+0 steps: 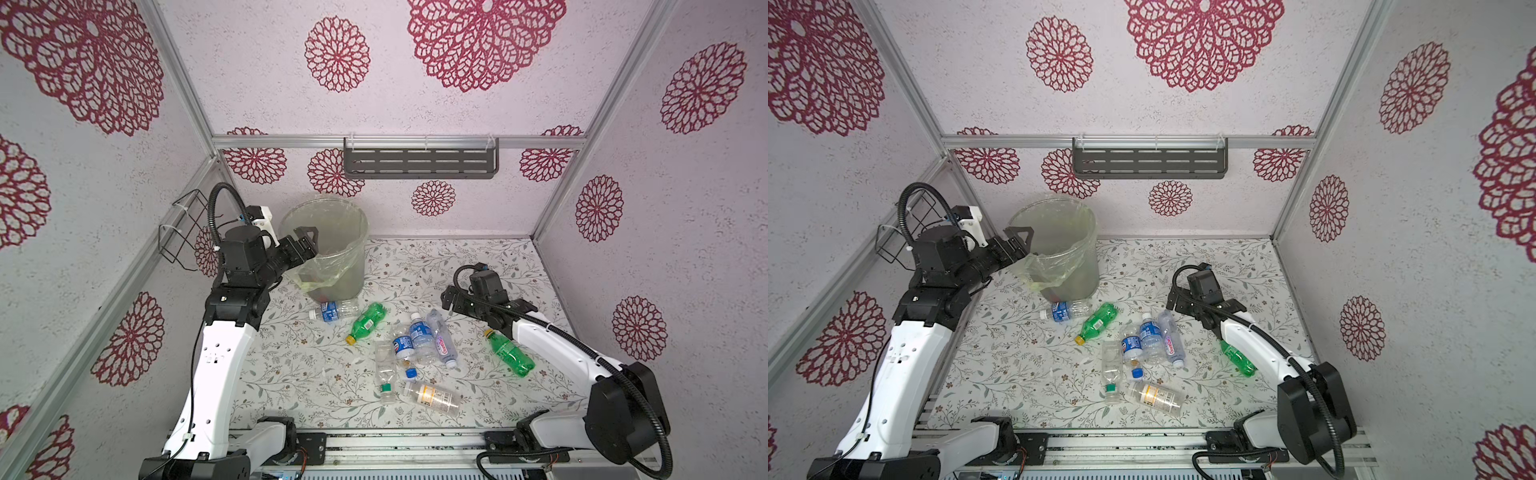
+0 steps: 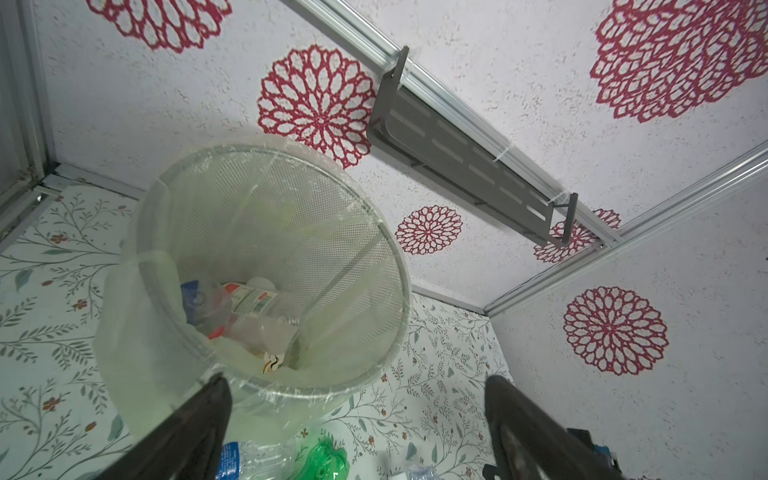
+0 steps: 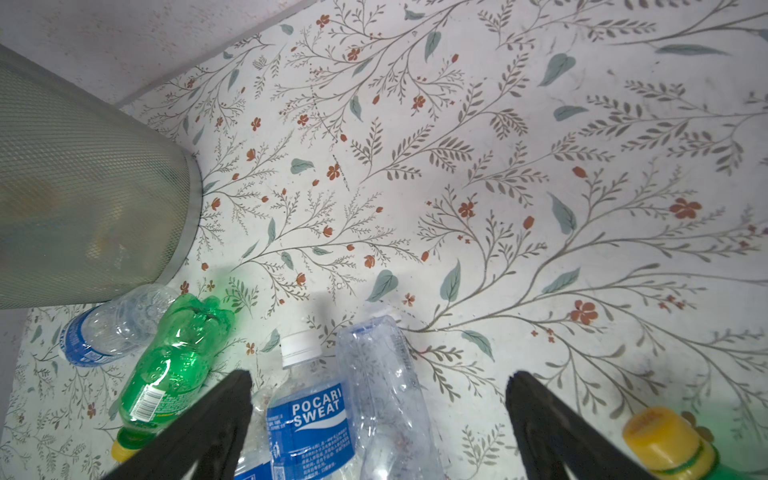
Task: Throw the plastic bottles in the bin
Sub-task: Throw the plastic bottle into the trash bin, then pick up the plastic bottle from the center of the table.
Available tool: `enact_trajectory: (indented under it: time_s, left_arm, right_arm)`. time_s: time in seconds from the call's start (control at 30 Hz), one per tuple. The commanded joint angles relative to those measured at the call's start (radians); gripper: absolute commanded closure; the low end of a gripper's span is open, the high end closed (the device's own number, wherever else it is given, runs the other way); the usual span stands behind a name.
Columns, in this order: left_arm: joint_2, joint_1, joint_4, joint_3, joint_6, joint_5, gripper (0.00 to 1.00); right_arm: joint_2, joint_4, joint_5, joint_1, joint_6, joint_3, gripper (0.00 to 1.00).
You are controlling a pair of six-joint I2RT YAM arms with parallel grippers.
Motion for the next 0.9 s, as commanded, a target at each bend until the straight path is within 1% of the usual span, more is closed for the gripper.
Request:
enact_trajectory:
  time_s: [0.0, 0.1, 0.4, 0.57, 0.87]
  left_arm:
    - [-0.027, -0.027, 0.052, -0.022, 0.016, 0.017, 0.03]
    - [-0.029, -0.055, 0.035, -0.031, 0.038, -0.002, 0.03]
    - [-0.021, -0.12, 0.037, -0.068, 0.069, -0.005, 0.03]
    - [-0.021, -0.158, 0.057, -0.101, 0.063, -0.012, 0.03]
    - [-0.015, -0.257, 0.072, -0.173, 0.053, -0.032, 0.03]
  right_arm:
    - [-0.043, -0.058, 0.054, -0.012, -0.014, 0.037, 0.01]
    - [-0.047, -0.071, 0.053, -0.015, -0.016, 0.031, 0.01]
    - [-0.044, -0.095, 0.04, -0.018, -0.016, 0.022, 0.01]
    - [-0.049, -0.098, 0.034, -0.018, -0.012, 0.001, 0.01]
    - [-0.056, -0.074, -0.051, -0.019, -0.034, -0.043, 0.01]
